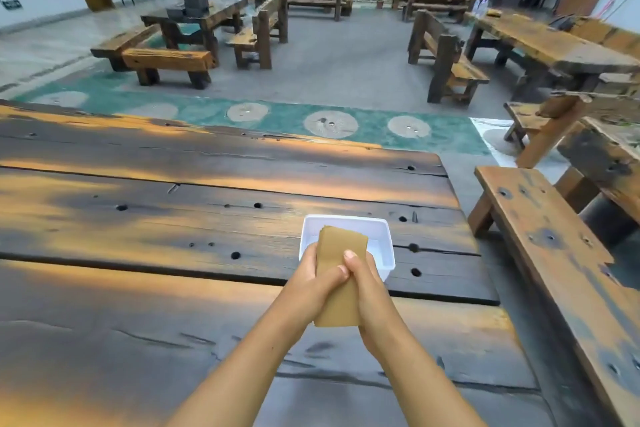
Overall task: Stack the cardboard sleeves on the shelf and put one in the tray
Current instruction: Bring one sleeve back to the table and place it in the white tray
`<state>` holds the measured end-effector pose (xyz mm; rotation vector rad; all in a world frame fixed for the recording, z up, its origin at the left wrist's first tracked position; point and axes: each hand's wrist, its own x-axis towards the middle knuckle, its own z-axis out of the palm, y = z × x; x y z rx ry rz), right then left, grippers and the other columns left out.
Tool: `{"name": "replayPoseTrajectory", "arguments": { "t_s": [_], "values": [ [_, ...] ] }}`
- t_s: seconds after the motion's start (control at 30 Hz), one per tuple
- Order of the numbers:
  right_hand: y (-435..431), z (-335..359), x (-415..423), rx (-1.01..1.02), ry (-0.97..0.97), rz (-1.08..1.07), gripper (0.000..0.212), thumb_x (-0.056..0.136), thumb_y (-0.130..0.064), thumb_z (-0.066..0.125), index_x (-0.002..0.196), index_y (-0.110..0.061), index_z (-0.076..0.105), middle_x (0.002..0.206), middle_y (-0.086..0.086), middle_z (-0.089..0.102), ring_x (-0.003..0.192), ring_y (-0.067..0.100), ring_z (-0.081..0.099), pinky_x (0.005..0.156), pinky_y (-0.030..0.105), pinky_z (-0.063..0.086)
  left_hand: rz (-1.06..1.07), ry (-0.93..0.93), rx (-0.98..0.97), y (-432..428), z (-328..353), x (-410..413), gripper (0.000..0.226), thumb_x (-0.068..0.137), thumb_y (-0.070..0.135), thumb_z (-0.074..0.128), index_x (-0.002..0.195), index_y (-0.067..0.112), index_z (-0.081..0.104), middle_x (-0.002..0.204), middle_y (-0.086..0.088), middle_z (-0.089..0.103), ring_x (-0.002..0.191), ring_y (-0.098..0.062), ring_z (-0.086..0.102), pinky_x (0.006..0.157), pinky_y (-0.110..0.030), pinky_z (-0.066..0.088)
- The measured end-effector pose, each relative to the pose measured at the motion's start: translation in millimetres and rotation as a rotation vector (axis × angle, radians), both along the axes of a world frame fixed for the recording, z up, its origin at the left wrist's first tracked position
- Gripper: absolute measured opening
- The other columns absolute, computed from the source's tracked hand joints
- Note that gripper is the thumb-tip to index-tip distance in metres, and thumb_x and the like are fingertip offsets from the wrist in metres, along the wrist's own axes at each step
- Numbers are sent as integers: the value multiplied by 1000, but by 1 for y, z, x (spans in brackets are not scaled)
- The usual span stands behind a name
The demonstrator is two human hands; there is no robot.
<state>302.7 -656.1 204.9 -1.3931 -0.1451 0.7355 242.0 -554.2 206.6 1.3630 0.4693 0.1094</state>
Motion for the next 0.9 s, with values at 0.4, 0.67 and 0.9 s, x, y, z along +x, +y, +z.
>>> {"name": "replayPoseTrajectory", "arguments": {
  "t_s": [0.4,0.67,0.9],
  "values": [
    [-3,-5,15,3,-75,-15,46,80,-45,55,124,-32,61,111,2,76,103,23,73,90,54,59,-142,-74,-44,12,9,14,40,86,28,68,125,34,62,119,2,75,110,-19,72,84,-34,59],
    [9,-8,12,-6,-85,-154,51,67,-50,54,112,-33,68,102,-3,78,90,10,74,76,33,56,-127,-46,7,9,3,22,54,73,44,63,126,45,52,110,15,76,100,-6,73,76,-24,56],
    [5,-9,12,-49,-13,-82,50,78,-40,53,124,-24,63,115,5,75,107,20,71,97,45,56,-238,8,79,21,4,22,52,86,42,66,134,37,48,112,18,74,103,-5,72,74,-20,57]
  ]
}}
